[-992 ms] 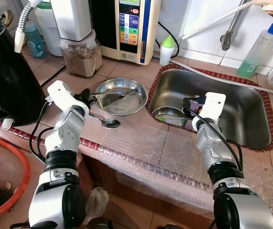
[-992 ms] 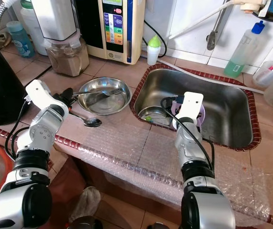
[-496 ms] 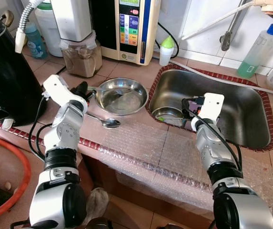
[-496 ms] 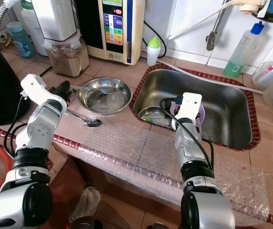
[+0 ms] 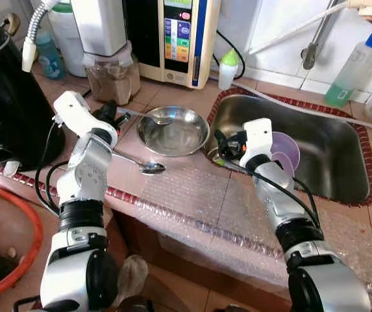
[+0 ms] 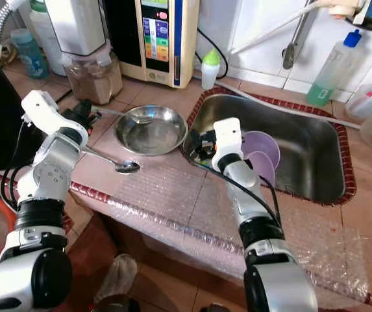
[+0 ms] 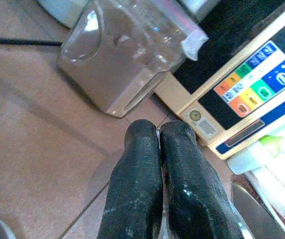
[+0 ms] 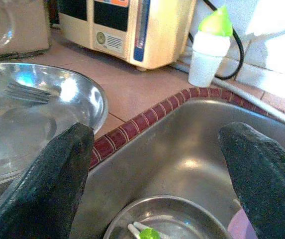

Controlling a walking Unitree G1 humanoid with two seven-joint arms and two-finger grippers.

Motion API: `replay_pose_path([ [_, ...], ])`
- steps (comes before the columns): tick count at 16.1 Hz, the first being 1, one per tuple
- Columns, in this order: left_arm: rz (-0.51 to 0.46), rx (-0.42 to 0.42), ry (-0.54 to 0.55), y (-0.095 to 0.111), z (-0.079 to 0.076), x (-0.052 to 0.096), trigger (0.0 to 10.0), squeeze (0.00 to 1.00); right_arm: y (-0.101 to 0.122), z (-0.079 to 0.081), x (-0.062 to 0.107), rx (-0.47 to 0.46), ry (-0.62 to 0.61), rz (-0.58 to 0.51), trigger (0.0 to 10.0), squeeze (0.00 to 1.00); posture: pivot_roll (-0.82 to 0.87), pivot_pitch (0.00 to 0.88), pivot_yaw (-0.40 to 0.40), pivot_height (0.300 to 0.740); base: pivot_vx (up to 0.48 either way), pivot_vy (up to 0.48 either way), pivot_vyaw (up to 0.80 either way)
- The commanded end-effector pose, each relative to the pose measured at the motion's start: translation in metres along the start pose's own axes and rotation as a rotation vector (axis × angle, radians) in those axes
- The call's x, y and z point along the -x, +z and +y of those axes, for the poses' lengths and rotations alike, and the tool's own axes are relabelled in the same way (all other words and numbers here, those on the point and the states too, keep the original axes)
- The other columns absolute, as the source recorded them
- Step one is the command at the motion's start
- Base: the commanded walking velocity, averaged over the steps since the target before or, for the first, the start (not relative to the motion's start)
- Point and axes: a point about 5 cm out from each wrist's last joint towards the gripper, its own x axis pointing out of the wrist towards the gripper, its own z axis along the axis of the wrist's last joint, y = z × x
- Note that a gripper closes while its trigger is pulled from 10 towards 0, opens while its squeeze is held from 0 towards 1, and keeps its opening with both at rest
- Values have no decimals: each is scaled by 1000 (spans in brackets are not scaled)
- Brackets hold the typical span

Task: Kitchen organization

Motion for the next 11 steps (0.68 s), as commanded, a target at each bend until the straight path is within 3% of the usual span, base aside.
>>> replay_pose_path([
  [1,-42,-84,-40,10,-8,0,0,0,2,0,2,25,25,-20,10000,0,47,0,-7,740,0,0,0],
  [3,-72,-192,-79,20,-15,2,0,0,7,2,4,75,92,-59,10000,0,48,0,-7,740,0,0,0],
  [5,-113,-235,-137,32,-28,2,0,0,14,5,3,94,134,-103,10000,0,50,0,-6,740,0,0,0],
  [11,-159,-284,-297,43,-70,8,0,0,27,10,2,144,175,-184,10000,0,46,0,-2,740,0,0,0],
])
